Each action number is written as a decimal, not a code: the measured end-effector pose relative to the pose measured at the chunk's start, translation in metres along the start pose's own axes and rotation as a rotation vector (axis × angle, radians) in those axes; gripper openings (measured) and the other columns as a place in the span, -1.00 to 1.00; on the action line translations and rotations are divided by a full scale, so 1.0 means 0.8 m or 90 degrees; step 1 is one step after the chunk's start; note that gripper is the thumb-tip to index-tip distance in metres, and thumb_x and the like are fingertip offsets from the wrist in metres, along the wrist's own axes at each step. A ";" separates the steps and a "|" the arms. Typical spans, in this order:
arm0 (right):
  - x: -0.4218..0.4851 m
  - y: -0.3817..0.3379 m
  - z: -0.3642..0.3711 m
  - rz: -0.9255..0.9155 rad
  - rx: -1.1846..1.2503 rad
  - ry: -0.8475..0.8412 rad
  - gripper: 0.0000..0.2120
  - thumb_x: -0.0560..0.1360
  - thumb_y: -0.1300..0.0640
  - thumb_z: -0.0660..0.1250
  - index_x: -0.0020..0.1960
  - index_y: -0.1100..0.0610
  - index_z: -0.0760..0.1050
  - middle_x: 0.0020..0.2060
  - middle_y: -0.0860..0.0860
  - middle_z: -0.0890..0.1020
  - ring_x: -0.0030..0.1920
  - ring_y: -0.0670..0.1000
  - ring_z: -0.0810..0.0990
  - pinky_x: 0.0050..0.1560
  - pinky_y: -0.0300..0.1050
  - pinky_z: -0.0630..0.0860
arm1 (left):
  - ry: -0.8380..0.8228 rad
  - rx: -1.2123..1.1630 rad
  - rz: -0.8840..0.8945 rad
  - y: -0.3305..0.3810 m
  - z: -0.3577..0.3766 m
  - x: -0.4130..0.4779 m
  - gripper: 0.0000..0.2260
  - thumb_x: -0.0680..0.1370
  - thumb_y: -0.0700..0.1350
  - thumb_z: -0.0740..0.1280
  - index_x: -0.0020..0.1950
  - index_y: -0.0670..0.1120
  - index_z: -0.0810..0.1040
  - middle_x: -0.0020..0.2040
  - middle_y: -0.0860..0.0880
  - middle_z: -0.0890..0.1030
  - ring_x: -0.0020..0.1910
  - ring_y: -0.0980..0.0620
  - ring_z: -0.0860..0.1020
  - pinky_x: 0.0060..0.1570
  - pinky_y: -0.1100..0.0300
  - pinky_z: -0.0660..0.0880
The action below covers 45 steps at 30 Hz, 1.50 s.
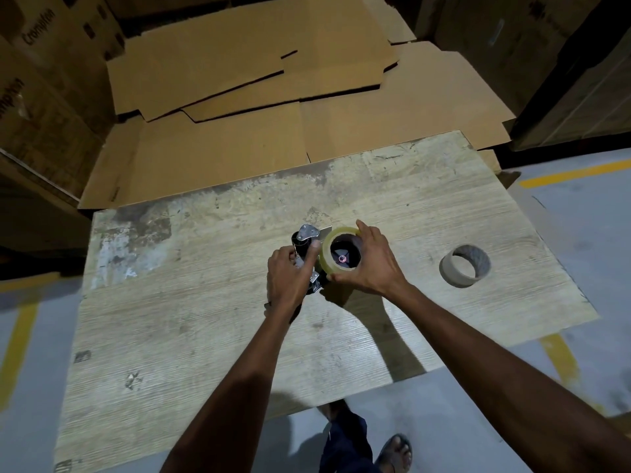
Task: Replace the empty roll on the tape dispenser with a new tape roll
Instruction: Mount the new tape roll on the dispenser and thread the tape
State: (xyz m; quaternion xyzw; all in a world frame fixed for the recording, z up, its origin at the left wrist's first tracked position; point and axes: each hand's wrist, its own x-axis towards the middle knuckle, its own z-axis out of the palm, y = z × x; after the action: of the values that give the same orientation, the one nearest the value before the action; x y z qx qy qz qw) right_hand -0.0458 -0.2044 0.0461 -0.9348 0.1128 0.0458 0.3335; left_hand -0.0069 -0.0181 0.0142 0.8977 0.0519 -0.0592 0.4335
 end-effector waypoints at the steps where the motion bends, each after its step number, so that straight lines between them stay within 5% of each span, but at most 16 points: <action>1: 0.000 0.000 -0.002 0.009 0.021 -0.009 0.30 0.18 -0.29 0.68 0.66 0.14 0.05 0.53 0.14 0.31 0.54 0.17 0.27 0.46 0.08 0.33 | -0.013 -0.009 -0.003 0.000 0.001 -0.001 -0.33 0.41 0.57 0.21 0.14 0.02 0.55 0.11 0.06 0.55 0.13 0.05 0.49 0.08 0.08 0.47; 5: -0.004 0.014 -0.012 0.063 0.162 -0.003 0.16 0.23 -0.24 0.69 0.63 0.11 0.20 0.53 0.08 0.40 0.49 0.09 0.39 0.42 0.01 0.41 | -0.014 -0.042 -0.026 0.001 0.002 -0.006 -0.19 0.29 0.57 0.35 0.30 0.01 0.52 0.20 0.06 0.53 0.21 0.06 0.50 0.20 0.03 0.52; 7: -0.007 0.023 -0.015 0.092 0.286 0.027 -0.16 0.39 -0.18 0.61 0.54 0.12 0.40 0.41 0.07 0.55 0.38 0.06 0.54 0.33 -0.03 0.53 | -0.009 -0.071 -0.040 0.002 0.001 -0.006 -0.21 0.26 0.56 0.40 0.27 0.02 0.53 0.18 0.09 0.53 0.19 0.07 0.51 0.20 0.03 0.54; 10: -0.009 0.027 -0.020 0.145 0.348 0.113 -0.70 0.56 0.03 0.48 0.26 0.10 0.67 0.08 -0.04 0.72 0.12 -0.08 0.69 0.02 -0.34 0.58 | 0.001 -0.090 -0.052 0.006 0.002 -0.006 -0.23 0.24 0.55 0.41 0.23 0.04 0.55 0.17 0.10 0.54 0.18 0.08 0.52 0.20 0.03 0.54; 12: -0.008 0.028 -0.020 0.155 0.351 0.134 -0.81 0.56 0.07 0.48 0.15 0.08 0.73 -0.06 -0.11 0.74 -0.02 -0.20 0.68 0.03 -0.22 0.65 | 0.010 -0.086 -0.058 0.007 0.004 -0.007 -0.21 0.25 0.56 0.39 0.25 0.03 0.54 0.17 0.10 0.53 0.20 0.06 0.52 0.20 0.03 0.53; 16: -0.007 0.030 -0.014 0.182 0.385 0.147 -0.86 0.50 0.08 0.55 0.03 0.07 0.76 -0.21 -0.18 0.73 -0.09 -0.14 0.73 0.10 0.02 0.69 | 0.038 -0.073 -0.059 0.010 0.013 -0.007 -0.18 0.28 0.58 0.35 0.30 0.02 0.54 0.21 0.09 0.53 0.25 0.06 0.48 0.26 0.00 0.49; 26: 0.022 0.034 -0.024 0.207 0.367 0.127 -0.90 0.41 0.10 0.63 -0.15 0.11 0.77 -0.25 -0.06 0.76 -0.14 -0.11 0.73 0.05 -0.09 0.69 | 0.059 -0.145 -0.077 0.017 0.017 -0.011 -0.29 0.34 0.45 0.47 0.32 0.03 0.57 0.20 0.13 0.54 0.20 0.11 0.51 0.11 0.18 0.45; 40: 0.020 0.033 -0.015 0.271 0.396 0.143 -0.83 0.40 0.07 0.64 -0.14 0.17 0.76 -0.22 -0.02 0.76 -0.17 -0.16 0.70 -0.06 -0.26 0.62 | 0.033 -0.155 -0.139 0.011 0.015 0.004 -0.18 0.23 0.46 0.52 0.30 -0.02 0.55 0.23 0.03 0.57 0.19 0.03 0.56 0.22 0.00 0.56; 45: 0.049 0.024 -0.028 0.251 0.304 0.099 -0.85 0.39 0.11 0.61 -0.23 0.19 0.75 -0.30 -0.02 0.75 -0.21 -0.09 0.72 0.06 -0.05 0.68 | 0.050 -0.162 -0.138 0.008 0.018 0.004 -0.21 0.26 0.45 0.51 0.28 -0.05 0.55 0.22 0.03 0.58 0.18 0.03 0.56 0.18 0.04 0.56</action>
State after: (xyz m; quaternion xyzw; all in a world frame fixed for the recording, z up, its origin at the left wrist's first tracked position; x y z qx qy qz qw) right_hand -0.0124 -0.2398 0.0453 -0.7909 0.3244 0.0099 0.5188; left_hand -0.0034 -0.0333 0.0102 0.8262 0.1721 -0.0635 0.5326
